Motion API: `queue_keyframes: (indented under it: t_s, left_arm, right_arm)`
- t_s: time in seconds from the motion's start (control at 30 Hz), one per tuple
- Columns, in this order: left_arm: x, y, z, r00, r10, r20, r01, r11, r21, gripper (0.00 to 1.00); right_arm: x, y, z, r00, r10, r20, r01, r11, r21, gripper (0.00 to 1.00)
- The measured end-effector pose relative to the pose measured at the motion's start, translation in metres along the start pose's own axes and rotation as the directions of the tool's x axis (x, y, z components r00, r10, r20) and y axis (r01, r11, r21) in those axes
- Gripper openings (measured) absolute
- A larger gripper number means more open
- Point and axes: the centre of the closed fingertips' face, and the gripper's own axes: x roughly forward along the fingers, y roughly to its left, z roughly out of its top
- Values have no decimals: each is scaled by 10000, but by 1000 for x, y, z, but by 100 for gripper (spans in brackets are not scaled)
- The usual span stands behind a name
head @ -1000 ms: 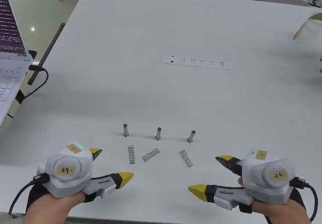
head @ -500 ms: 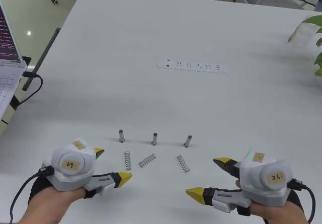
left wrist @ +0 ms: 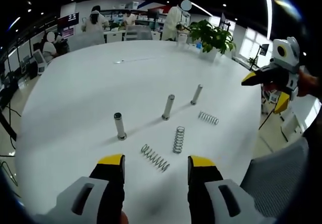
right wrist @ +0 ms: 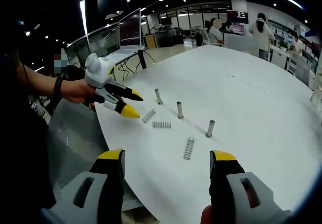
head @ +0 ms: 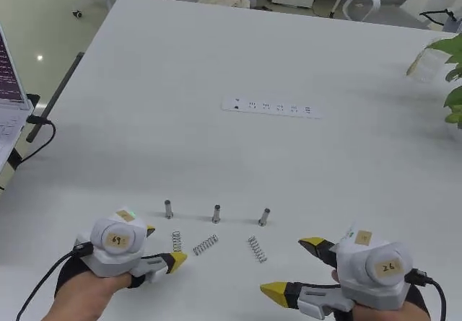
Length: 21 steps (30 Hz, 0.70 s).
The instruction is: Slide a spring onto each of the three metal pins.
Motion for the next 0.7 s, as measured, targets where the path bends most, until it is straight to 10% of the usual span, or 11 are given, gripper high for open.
queue_keyframes:
  t_s: [0.7]
  left_arm:
    - [25, -2, -14, 9977, 281, -617, -292, 9994, -177, 29]
  right_arm:
    - [-5, -2, -6, 10000, -66, -24, 66, 9999, 76, 67]
